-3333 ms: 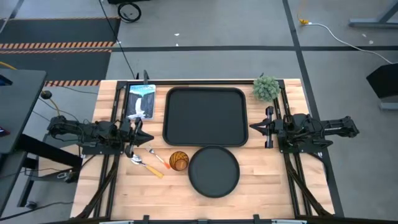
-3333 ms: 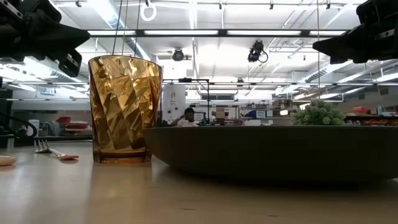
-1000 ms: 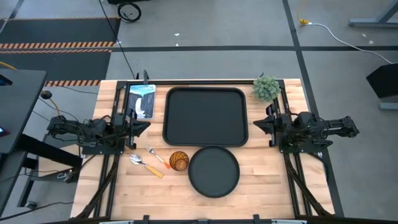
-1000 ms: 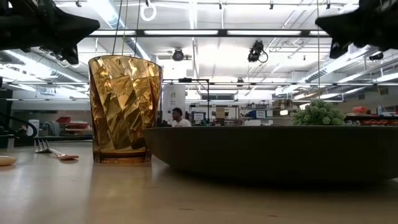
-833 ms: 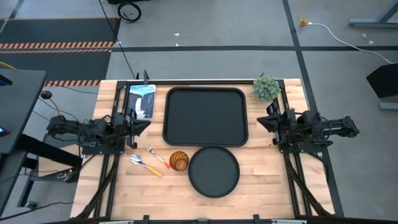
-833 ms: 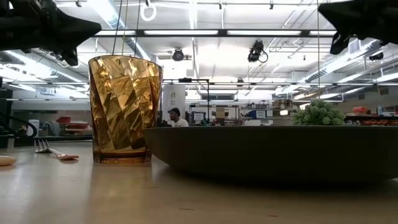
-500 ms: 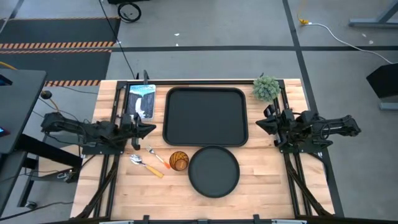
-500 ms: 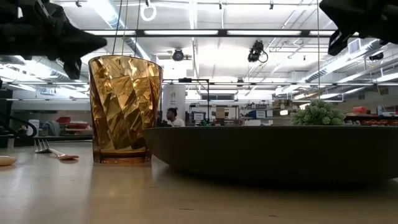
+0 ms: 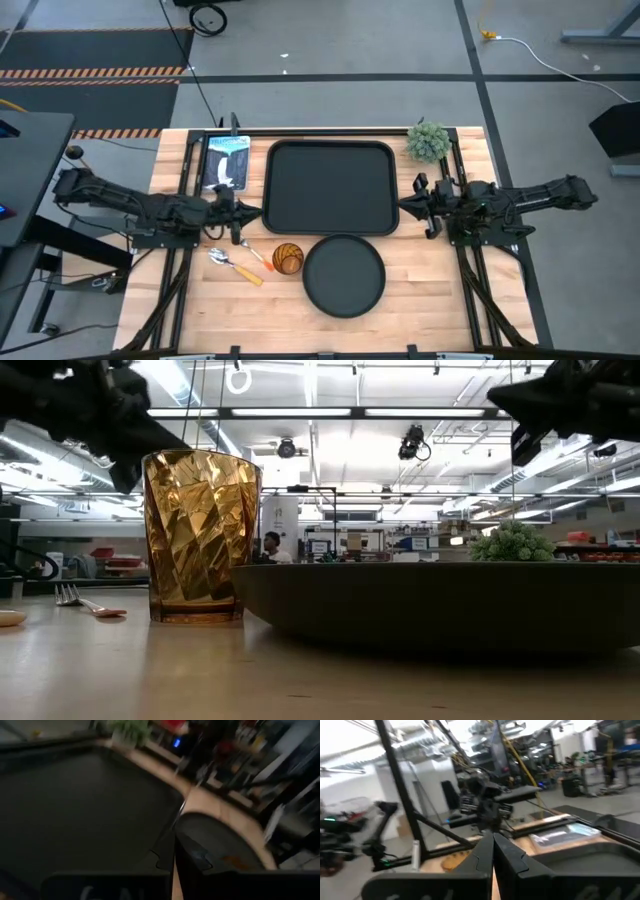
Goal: Pick and place plate/cup/fork/spoon on tray
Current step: Put the brown cup on the black tray
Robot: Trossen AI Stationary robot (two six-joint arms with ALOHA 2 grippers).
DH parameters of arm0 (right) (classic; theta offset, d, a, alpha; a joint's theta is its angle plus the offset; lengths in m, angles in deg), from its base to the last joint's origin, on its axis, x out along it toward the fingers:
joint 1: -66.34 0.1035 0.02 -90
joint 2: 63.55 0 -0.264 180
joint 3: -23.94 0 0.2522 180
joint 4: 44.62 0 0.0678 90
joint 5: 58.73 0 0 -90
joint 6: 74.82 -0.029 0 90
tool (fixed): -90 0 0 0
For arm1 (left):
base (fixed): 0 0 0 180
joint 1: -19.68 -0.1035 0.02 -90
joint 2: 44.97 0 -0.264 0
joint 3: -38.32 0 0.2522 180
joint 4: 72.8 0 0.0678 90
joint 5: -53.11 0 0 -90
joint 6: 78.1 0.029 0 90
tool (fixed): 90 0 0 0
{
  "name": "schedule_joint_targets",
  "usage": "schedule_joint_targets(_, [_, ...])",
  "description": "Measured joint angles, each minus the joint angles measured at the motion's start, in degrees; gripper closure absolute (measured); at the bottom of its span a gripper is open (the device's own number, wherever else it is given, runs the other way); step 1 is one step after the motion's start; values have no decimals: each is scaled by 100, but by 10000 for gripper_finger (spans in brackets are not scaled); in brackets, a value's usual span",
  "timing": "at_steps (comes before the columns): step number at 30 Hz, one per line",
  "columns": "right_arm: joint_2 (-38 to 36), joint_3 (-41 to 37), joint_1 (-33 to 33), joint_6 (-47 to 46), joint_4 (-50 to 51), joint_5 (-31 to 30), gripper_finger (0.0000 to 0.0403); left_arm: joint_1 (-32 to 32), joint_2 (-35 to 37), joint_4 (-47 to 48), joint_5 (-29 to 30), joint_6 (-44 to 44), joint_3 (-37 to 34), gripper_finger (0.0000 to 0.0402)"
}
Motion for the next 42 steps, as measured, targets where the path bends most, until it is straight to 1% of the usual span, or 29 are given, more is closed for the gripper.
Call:
schedule_joint_targets(3, [252, 0, 0, 88, -15, -420, 386, 0, -602, 296, -265, -41, 461, 378])
schedule_joint_targets(6, [398, 0, 0, 100, -68, -683, 386, 2, -1118, 409, -571, -46, 830, 360])
schedule_joint_targets(12, [435, 0, 0, 81, -97, -703, 386, 0, -1887, 503, -1184, -7, 1352, 300])
schedule_joint_targets(15, [435, 0, 0, 118, -96, -730, 386, 0, -2137, 714, -1335, 4, 1602, 276])
schedule_joint_targets(18, [435, 0, -2, 253, -96, -878, 386, -2, -2356, 1064, -1381, 5, 1895, 262])
schedule_joint_targets(20, [435, 10, -2, 357, -81, -944, 386, -2, -2507, 1342, -1383, 7, 2140, 257])
schedule_joint_targets(27, [433, 208, -2, 843, -51, -1033, 386, -2, -3062, 2740, -1419, 55, 3156, 255])
schedule_joint_targets(32, [433, 262, -2, 1141, -53, -1191, 386, -2, -3599, 3296, -1725, 9, 3804, 255])
schedule_joint_targets(36, [435, 262, -2, 1154, -49, -1201, 386, -2, -4122, 3851, -2013, 71, 4317, 255])
schedule_joint_targets(42, [439, 262, -2, 1154, -37, -1145, 386, -7, -4811, 4704, -2076, 437, 5024, 254])
